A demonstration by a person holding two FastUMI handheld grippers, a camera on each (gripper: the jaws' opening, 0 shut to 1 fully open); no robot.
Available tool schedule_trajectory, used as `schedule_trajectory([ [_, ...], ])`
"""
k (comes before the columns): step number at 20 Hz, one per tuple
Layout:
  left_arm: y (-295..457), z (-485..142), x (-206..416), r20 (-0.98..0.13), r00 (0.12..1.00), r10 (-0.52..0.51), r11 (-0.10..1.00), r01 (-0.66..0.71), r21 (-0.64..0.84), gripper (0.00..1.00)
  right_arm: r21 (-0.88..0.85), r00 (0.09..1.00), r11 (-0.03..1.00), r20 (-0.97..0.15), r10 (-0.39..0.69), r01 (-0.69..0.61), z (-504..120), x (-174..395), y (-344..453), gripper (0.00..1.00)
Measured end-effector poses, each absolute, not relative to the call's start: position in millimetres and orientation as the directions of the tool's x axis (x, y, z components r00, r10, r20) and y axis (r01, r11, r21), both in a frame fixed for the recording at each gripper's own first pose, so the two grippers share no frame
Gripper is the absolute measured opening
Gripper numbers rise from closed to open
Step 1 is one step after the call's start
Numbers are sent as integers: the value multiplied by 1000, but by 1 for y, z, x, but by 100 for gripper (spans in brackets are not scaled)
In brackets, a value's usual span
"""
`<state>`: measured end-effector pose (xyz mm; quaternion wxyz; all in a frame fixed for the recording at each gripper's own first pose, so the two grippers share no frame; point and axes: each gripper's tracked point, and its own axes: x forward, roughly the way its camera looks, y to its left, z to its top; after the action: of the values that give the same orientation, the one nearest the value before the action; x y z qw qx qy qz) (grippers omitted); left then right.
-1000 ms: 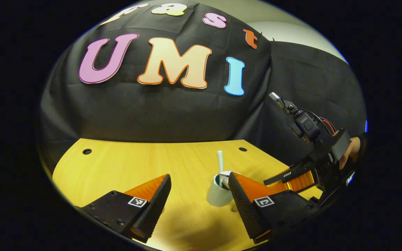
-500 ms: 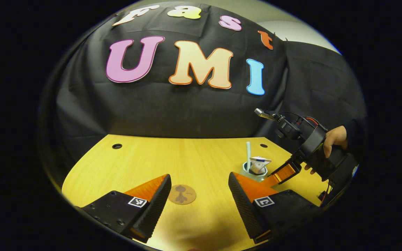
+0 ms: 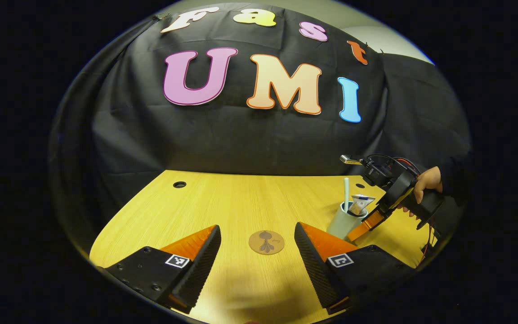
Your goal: Put the toothbrush and toothpaste on the desktop into the cup, then pick up the cup and place it on the coaster on the desktop.
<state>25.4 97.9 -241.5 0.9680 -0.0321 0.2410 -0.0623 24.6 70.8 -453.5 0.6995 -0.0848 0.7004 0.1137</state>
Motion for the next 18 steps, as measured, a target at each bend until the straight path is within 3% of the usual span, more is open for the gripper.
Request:
schedule_trajectory([
  [1, 100, -242, 25, -462, 876, -136, 990, 106, -92, 95, 38, -10, 958, -999, 36, -283, -455, 23, 69, 51],
  [2, 102, -243, 24, -463, 876, -136, 990, 105, -92, 95, 34, -10, 957, -999, 33, -289, -457, 25, 67, 30],
  [4, 105, -244, 24, -464, 875, -137, 990, 104, -96, 95, 24, -2, 951, -1000, 25, -308, -453, 25, 68, 26],
  [8, 112, -245, 25, -463, 875, -139, 990, 110, -89, 95, 9, 14, 942, -1000, 14, -335, -455, 24, 67, 28],
  [14, 127, -245, 25, -464, 876, -132, 990, 95, -101, 95, 56, 30, 935, -997, 71, -351, -454, 25, 70, 24],
  [18, 143, -248, 22, -465, 879, -108, 992, 67, -104, 95, 94, 25, 919, -993, 111, -383, -446, 31, 70, 27],
])
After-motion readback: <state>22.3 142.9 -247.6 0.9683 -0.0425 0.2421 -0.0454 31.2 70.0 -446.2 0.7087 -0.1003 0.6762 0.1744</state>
